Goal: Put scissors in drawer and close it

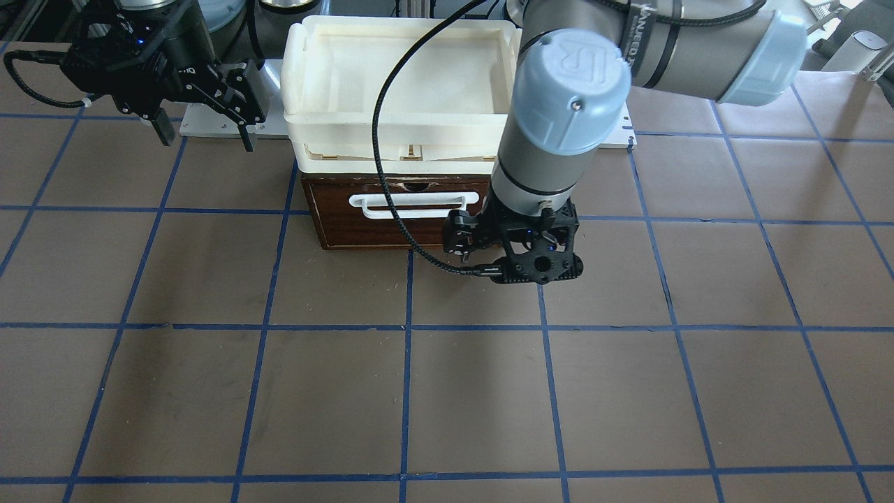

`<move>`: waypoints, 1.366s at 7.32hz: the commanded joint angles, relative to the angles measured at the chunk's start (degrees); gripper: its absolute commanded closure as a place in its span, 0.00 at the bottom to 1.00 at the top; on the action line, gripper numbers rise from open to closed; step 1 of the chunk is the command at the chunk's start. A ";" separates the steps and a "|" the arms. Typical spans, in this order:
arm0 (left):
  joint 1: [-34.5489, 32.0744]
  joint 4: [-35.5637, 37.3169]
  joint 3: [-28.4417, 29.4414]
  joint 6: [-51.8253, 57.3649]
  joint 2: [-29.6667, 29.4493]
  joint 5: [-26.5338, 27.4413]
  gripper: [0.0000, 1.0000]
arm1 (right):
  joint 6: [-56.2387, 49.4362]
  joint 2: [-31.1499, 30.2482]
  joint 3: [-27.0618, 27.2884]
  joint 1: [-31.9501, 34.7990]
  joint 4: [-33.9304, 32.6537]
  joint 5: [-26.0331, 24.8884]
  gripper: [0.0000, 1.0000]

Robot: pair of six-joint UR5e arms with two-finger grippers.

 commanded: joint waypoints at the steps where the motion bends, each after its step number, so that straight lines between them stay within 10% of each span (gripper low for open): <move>1: 5.47 0.51 0.92 7.26 3.77 0.80 0.00 | 0.00 0.00 0.00 0.00 0.00 0.00 0.00; 10: 15.35 0.86 -7.34 18.88 13.62 0.71 0.00 | -0.09 0.00 0.00 0.00 0.00 0.00 0.00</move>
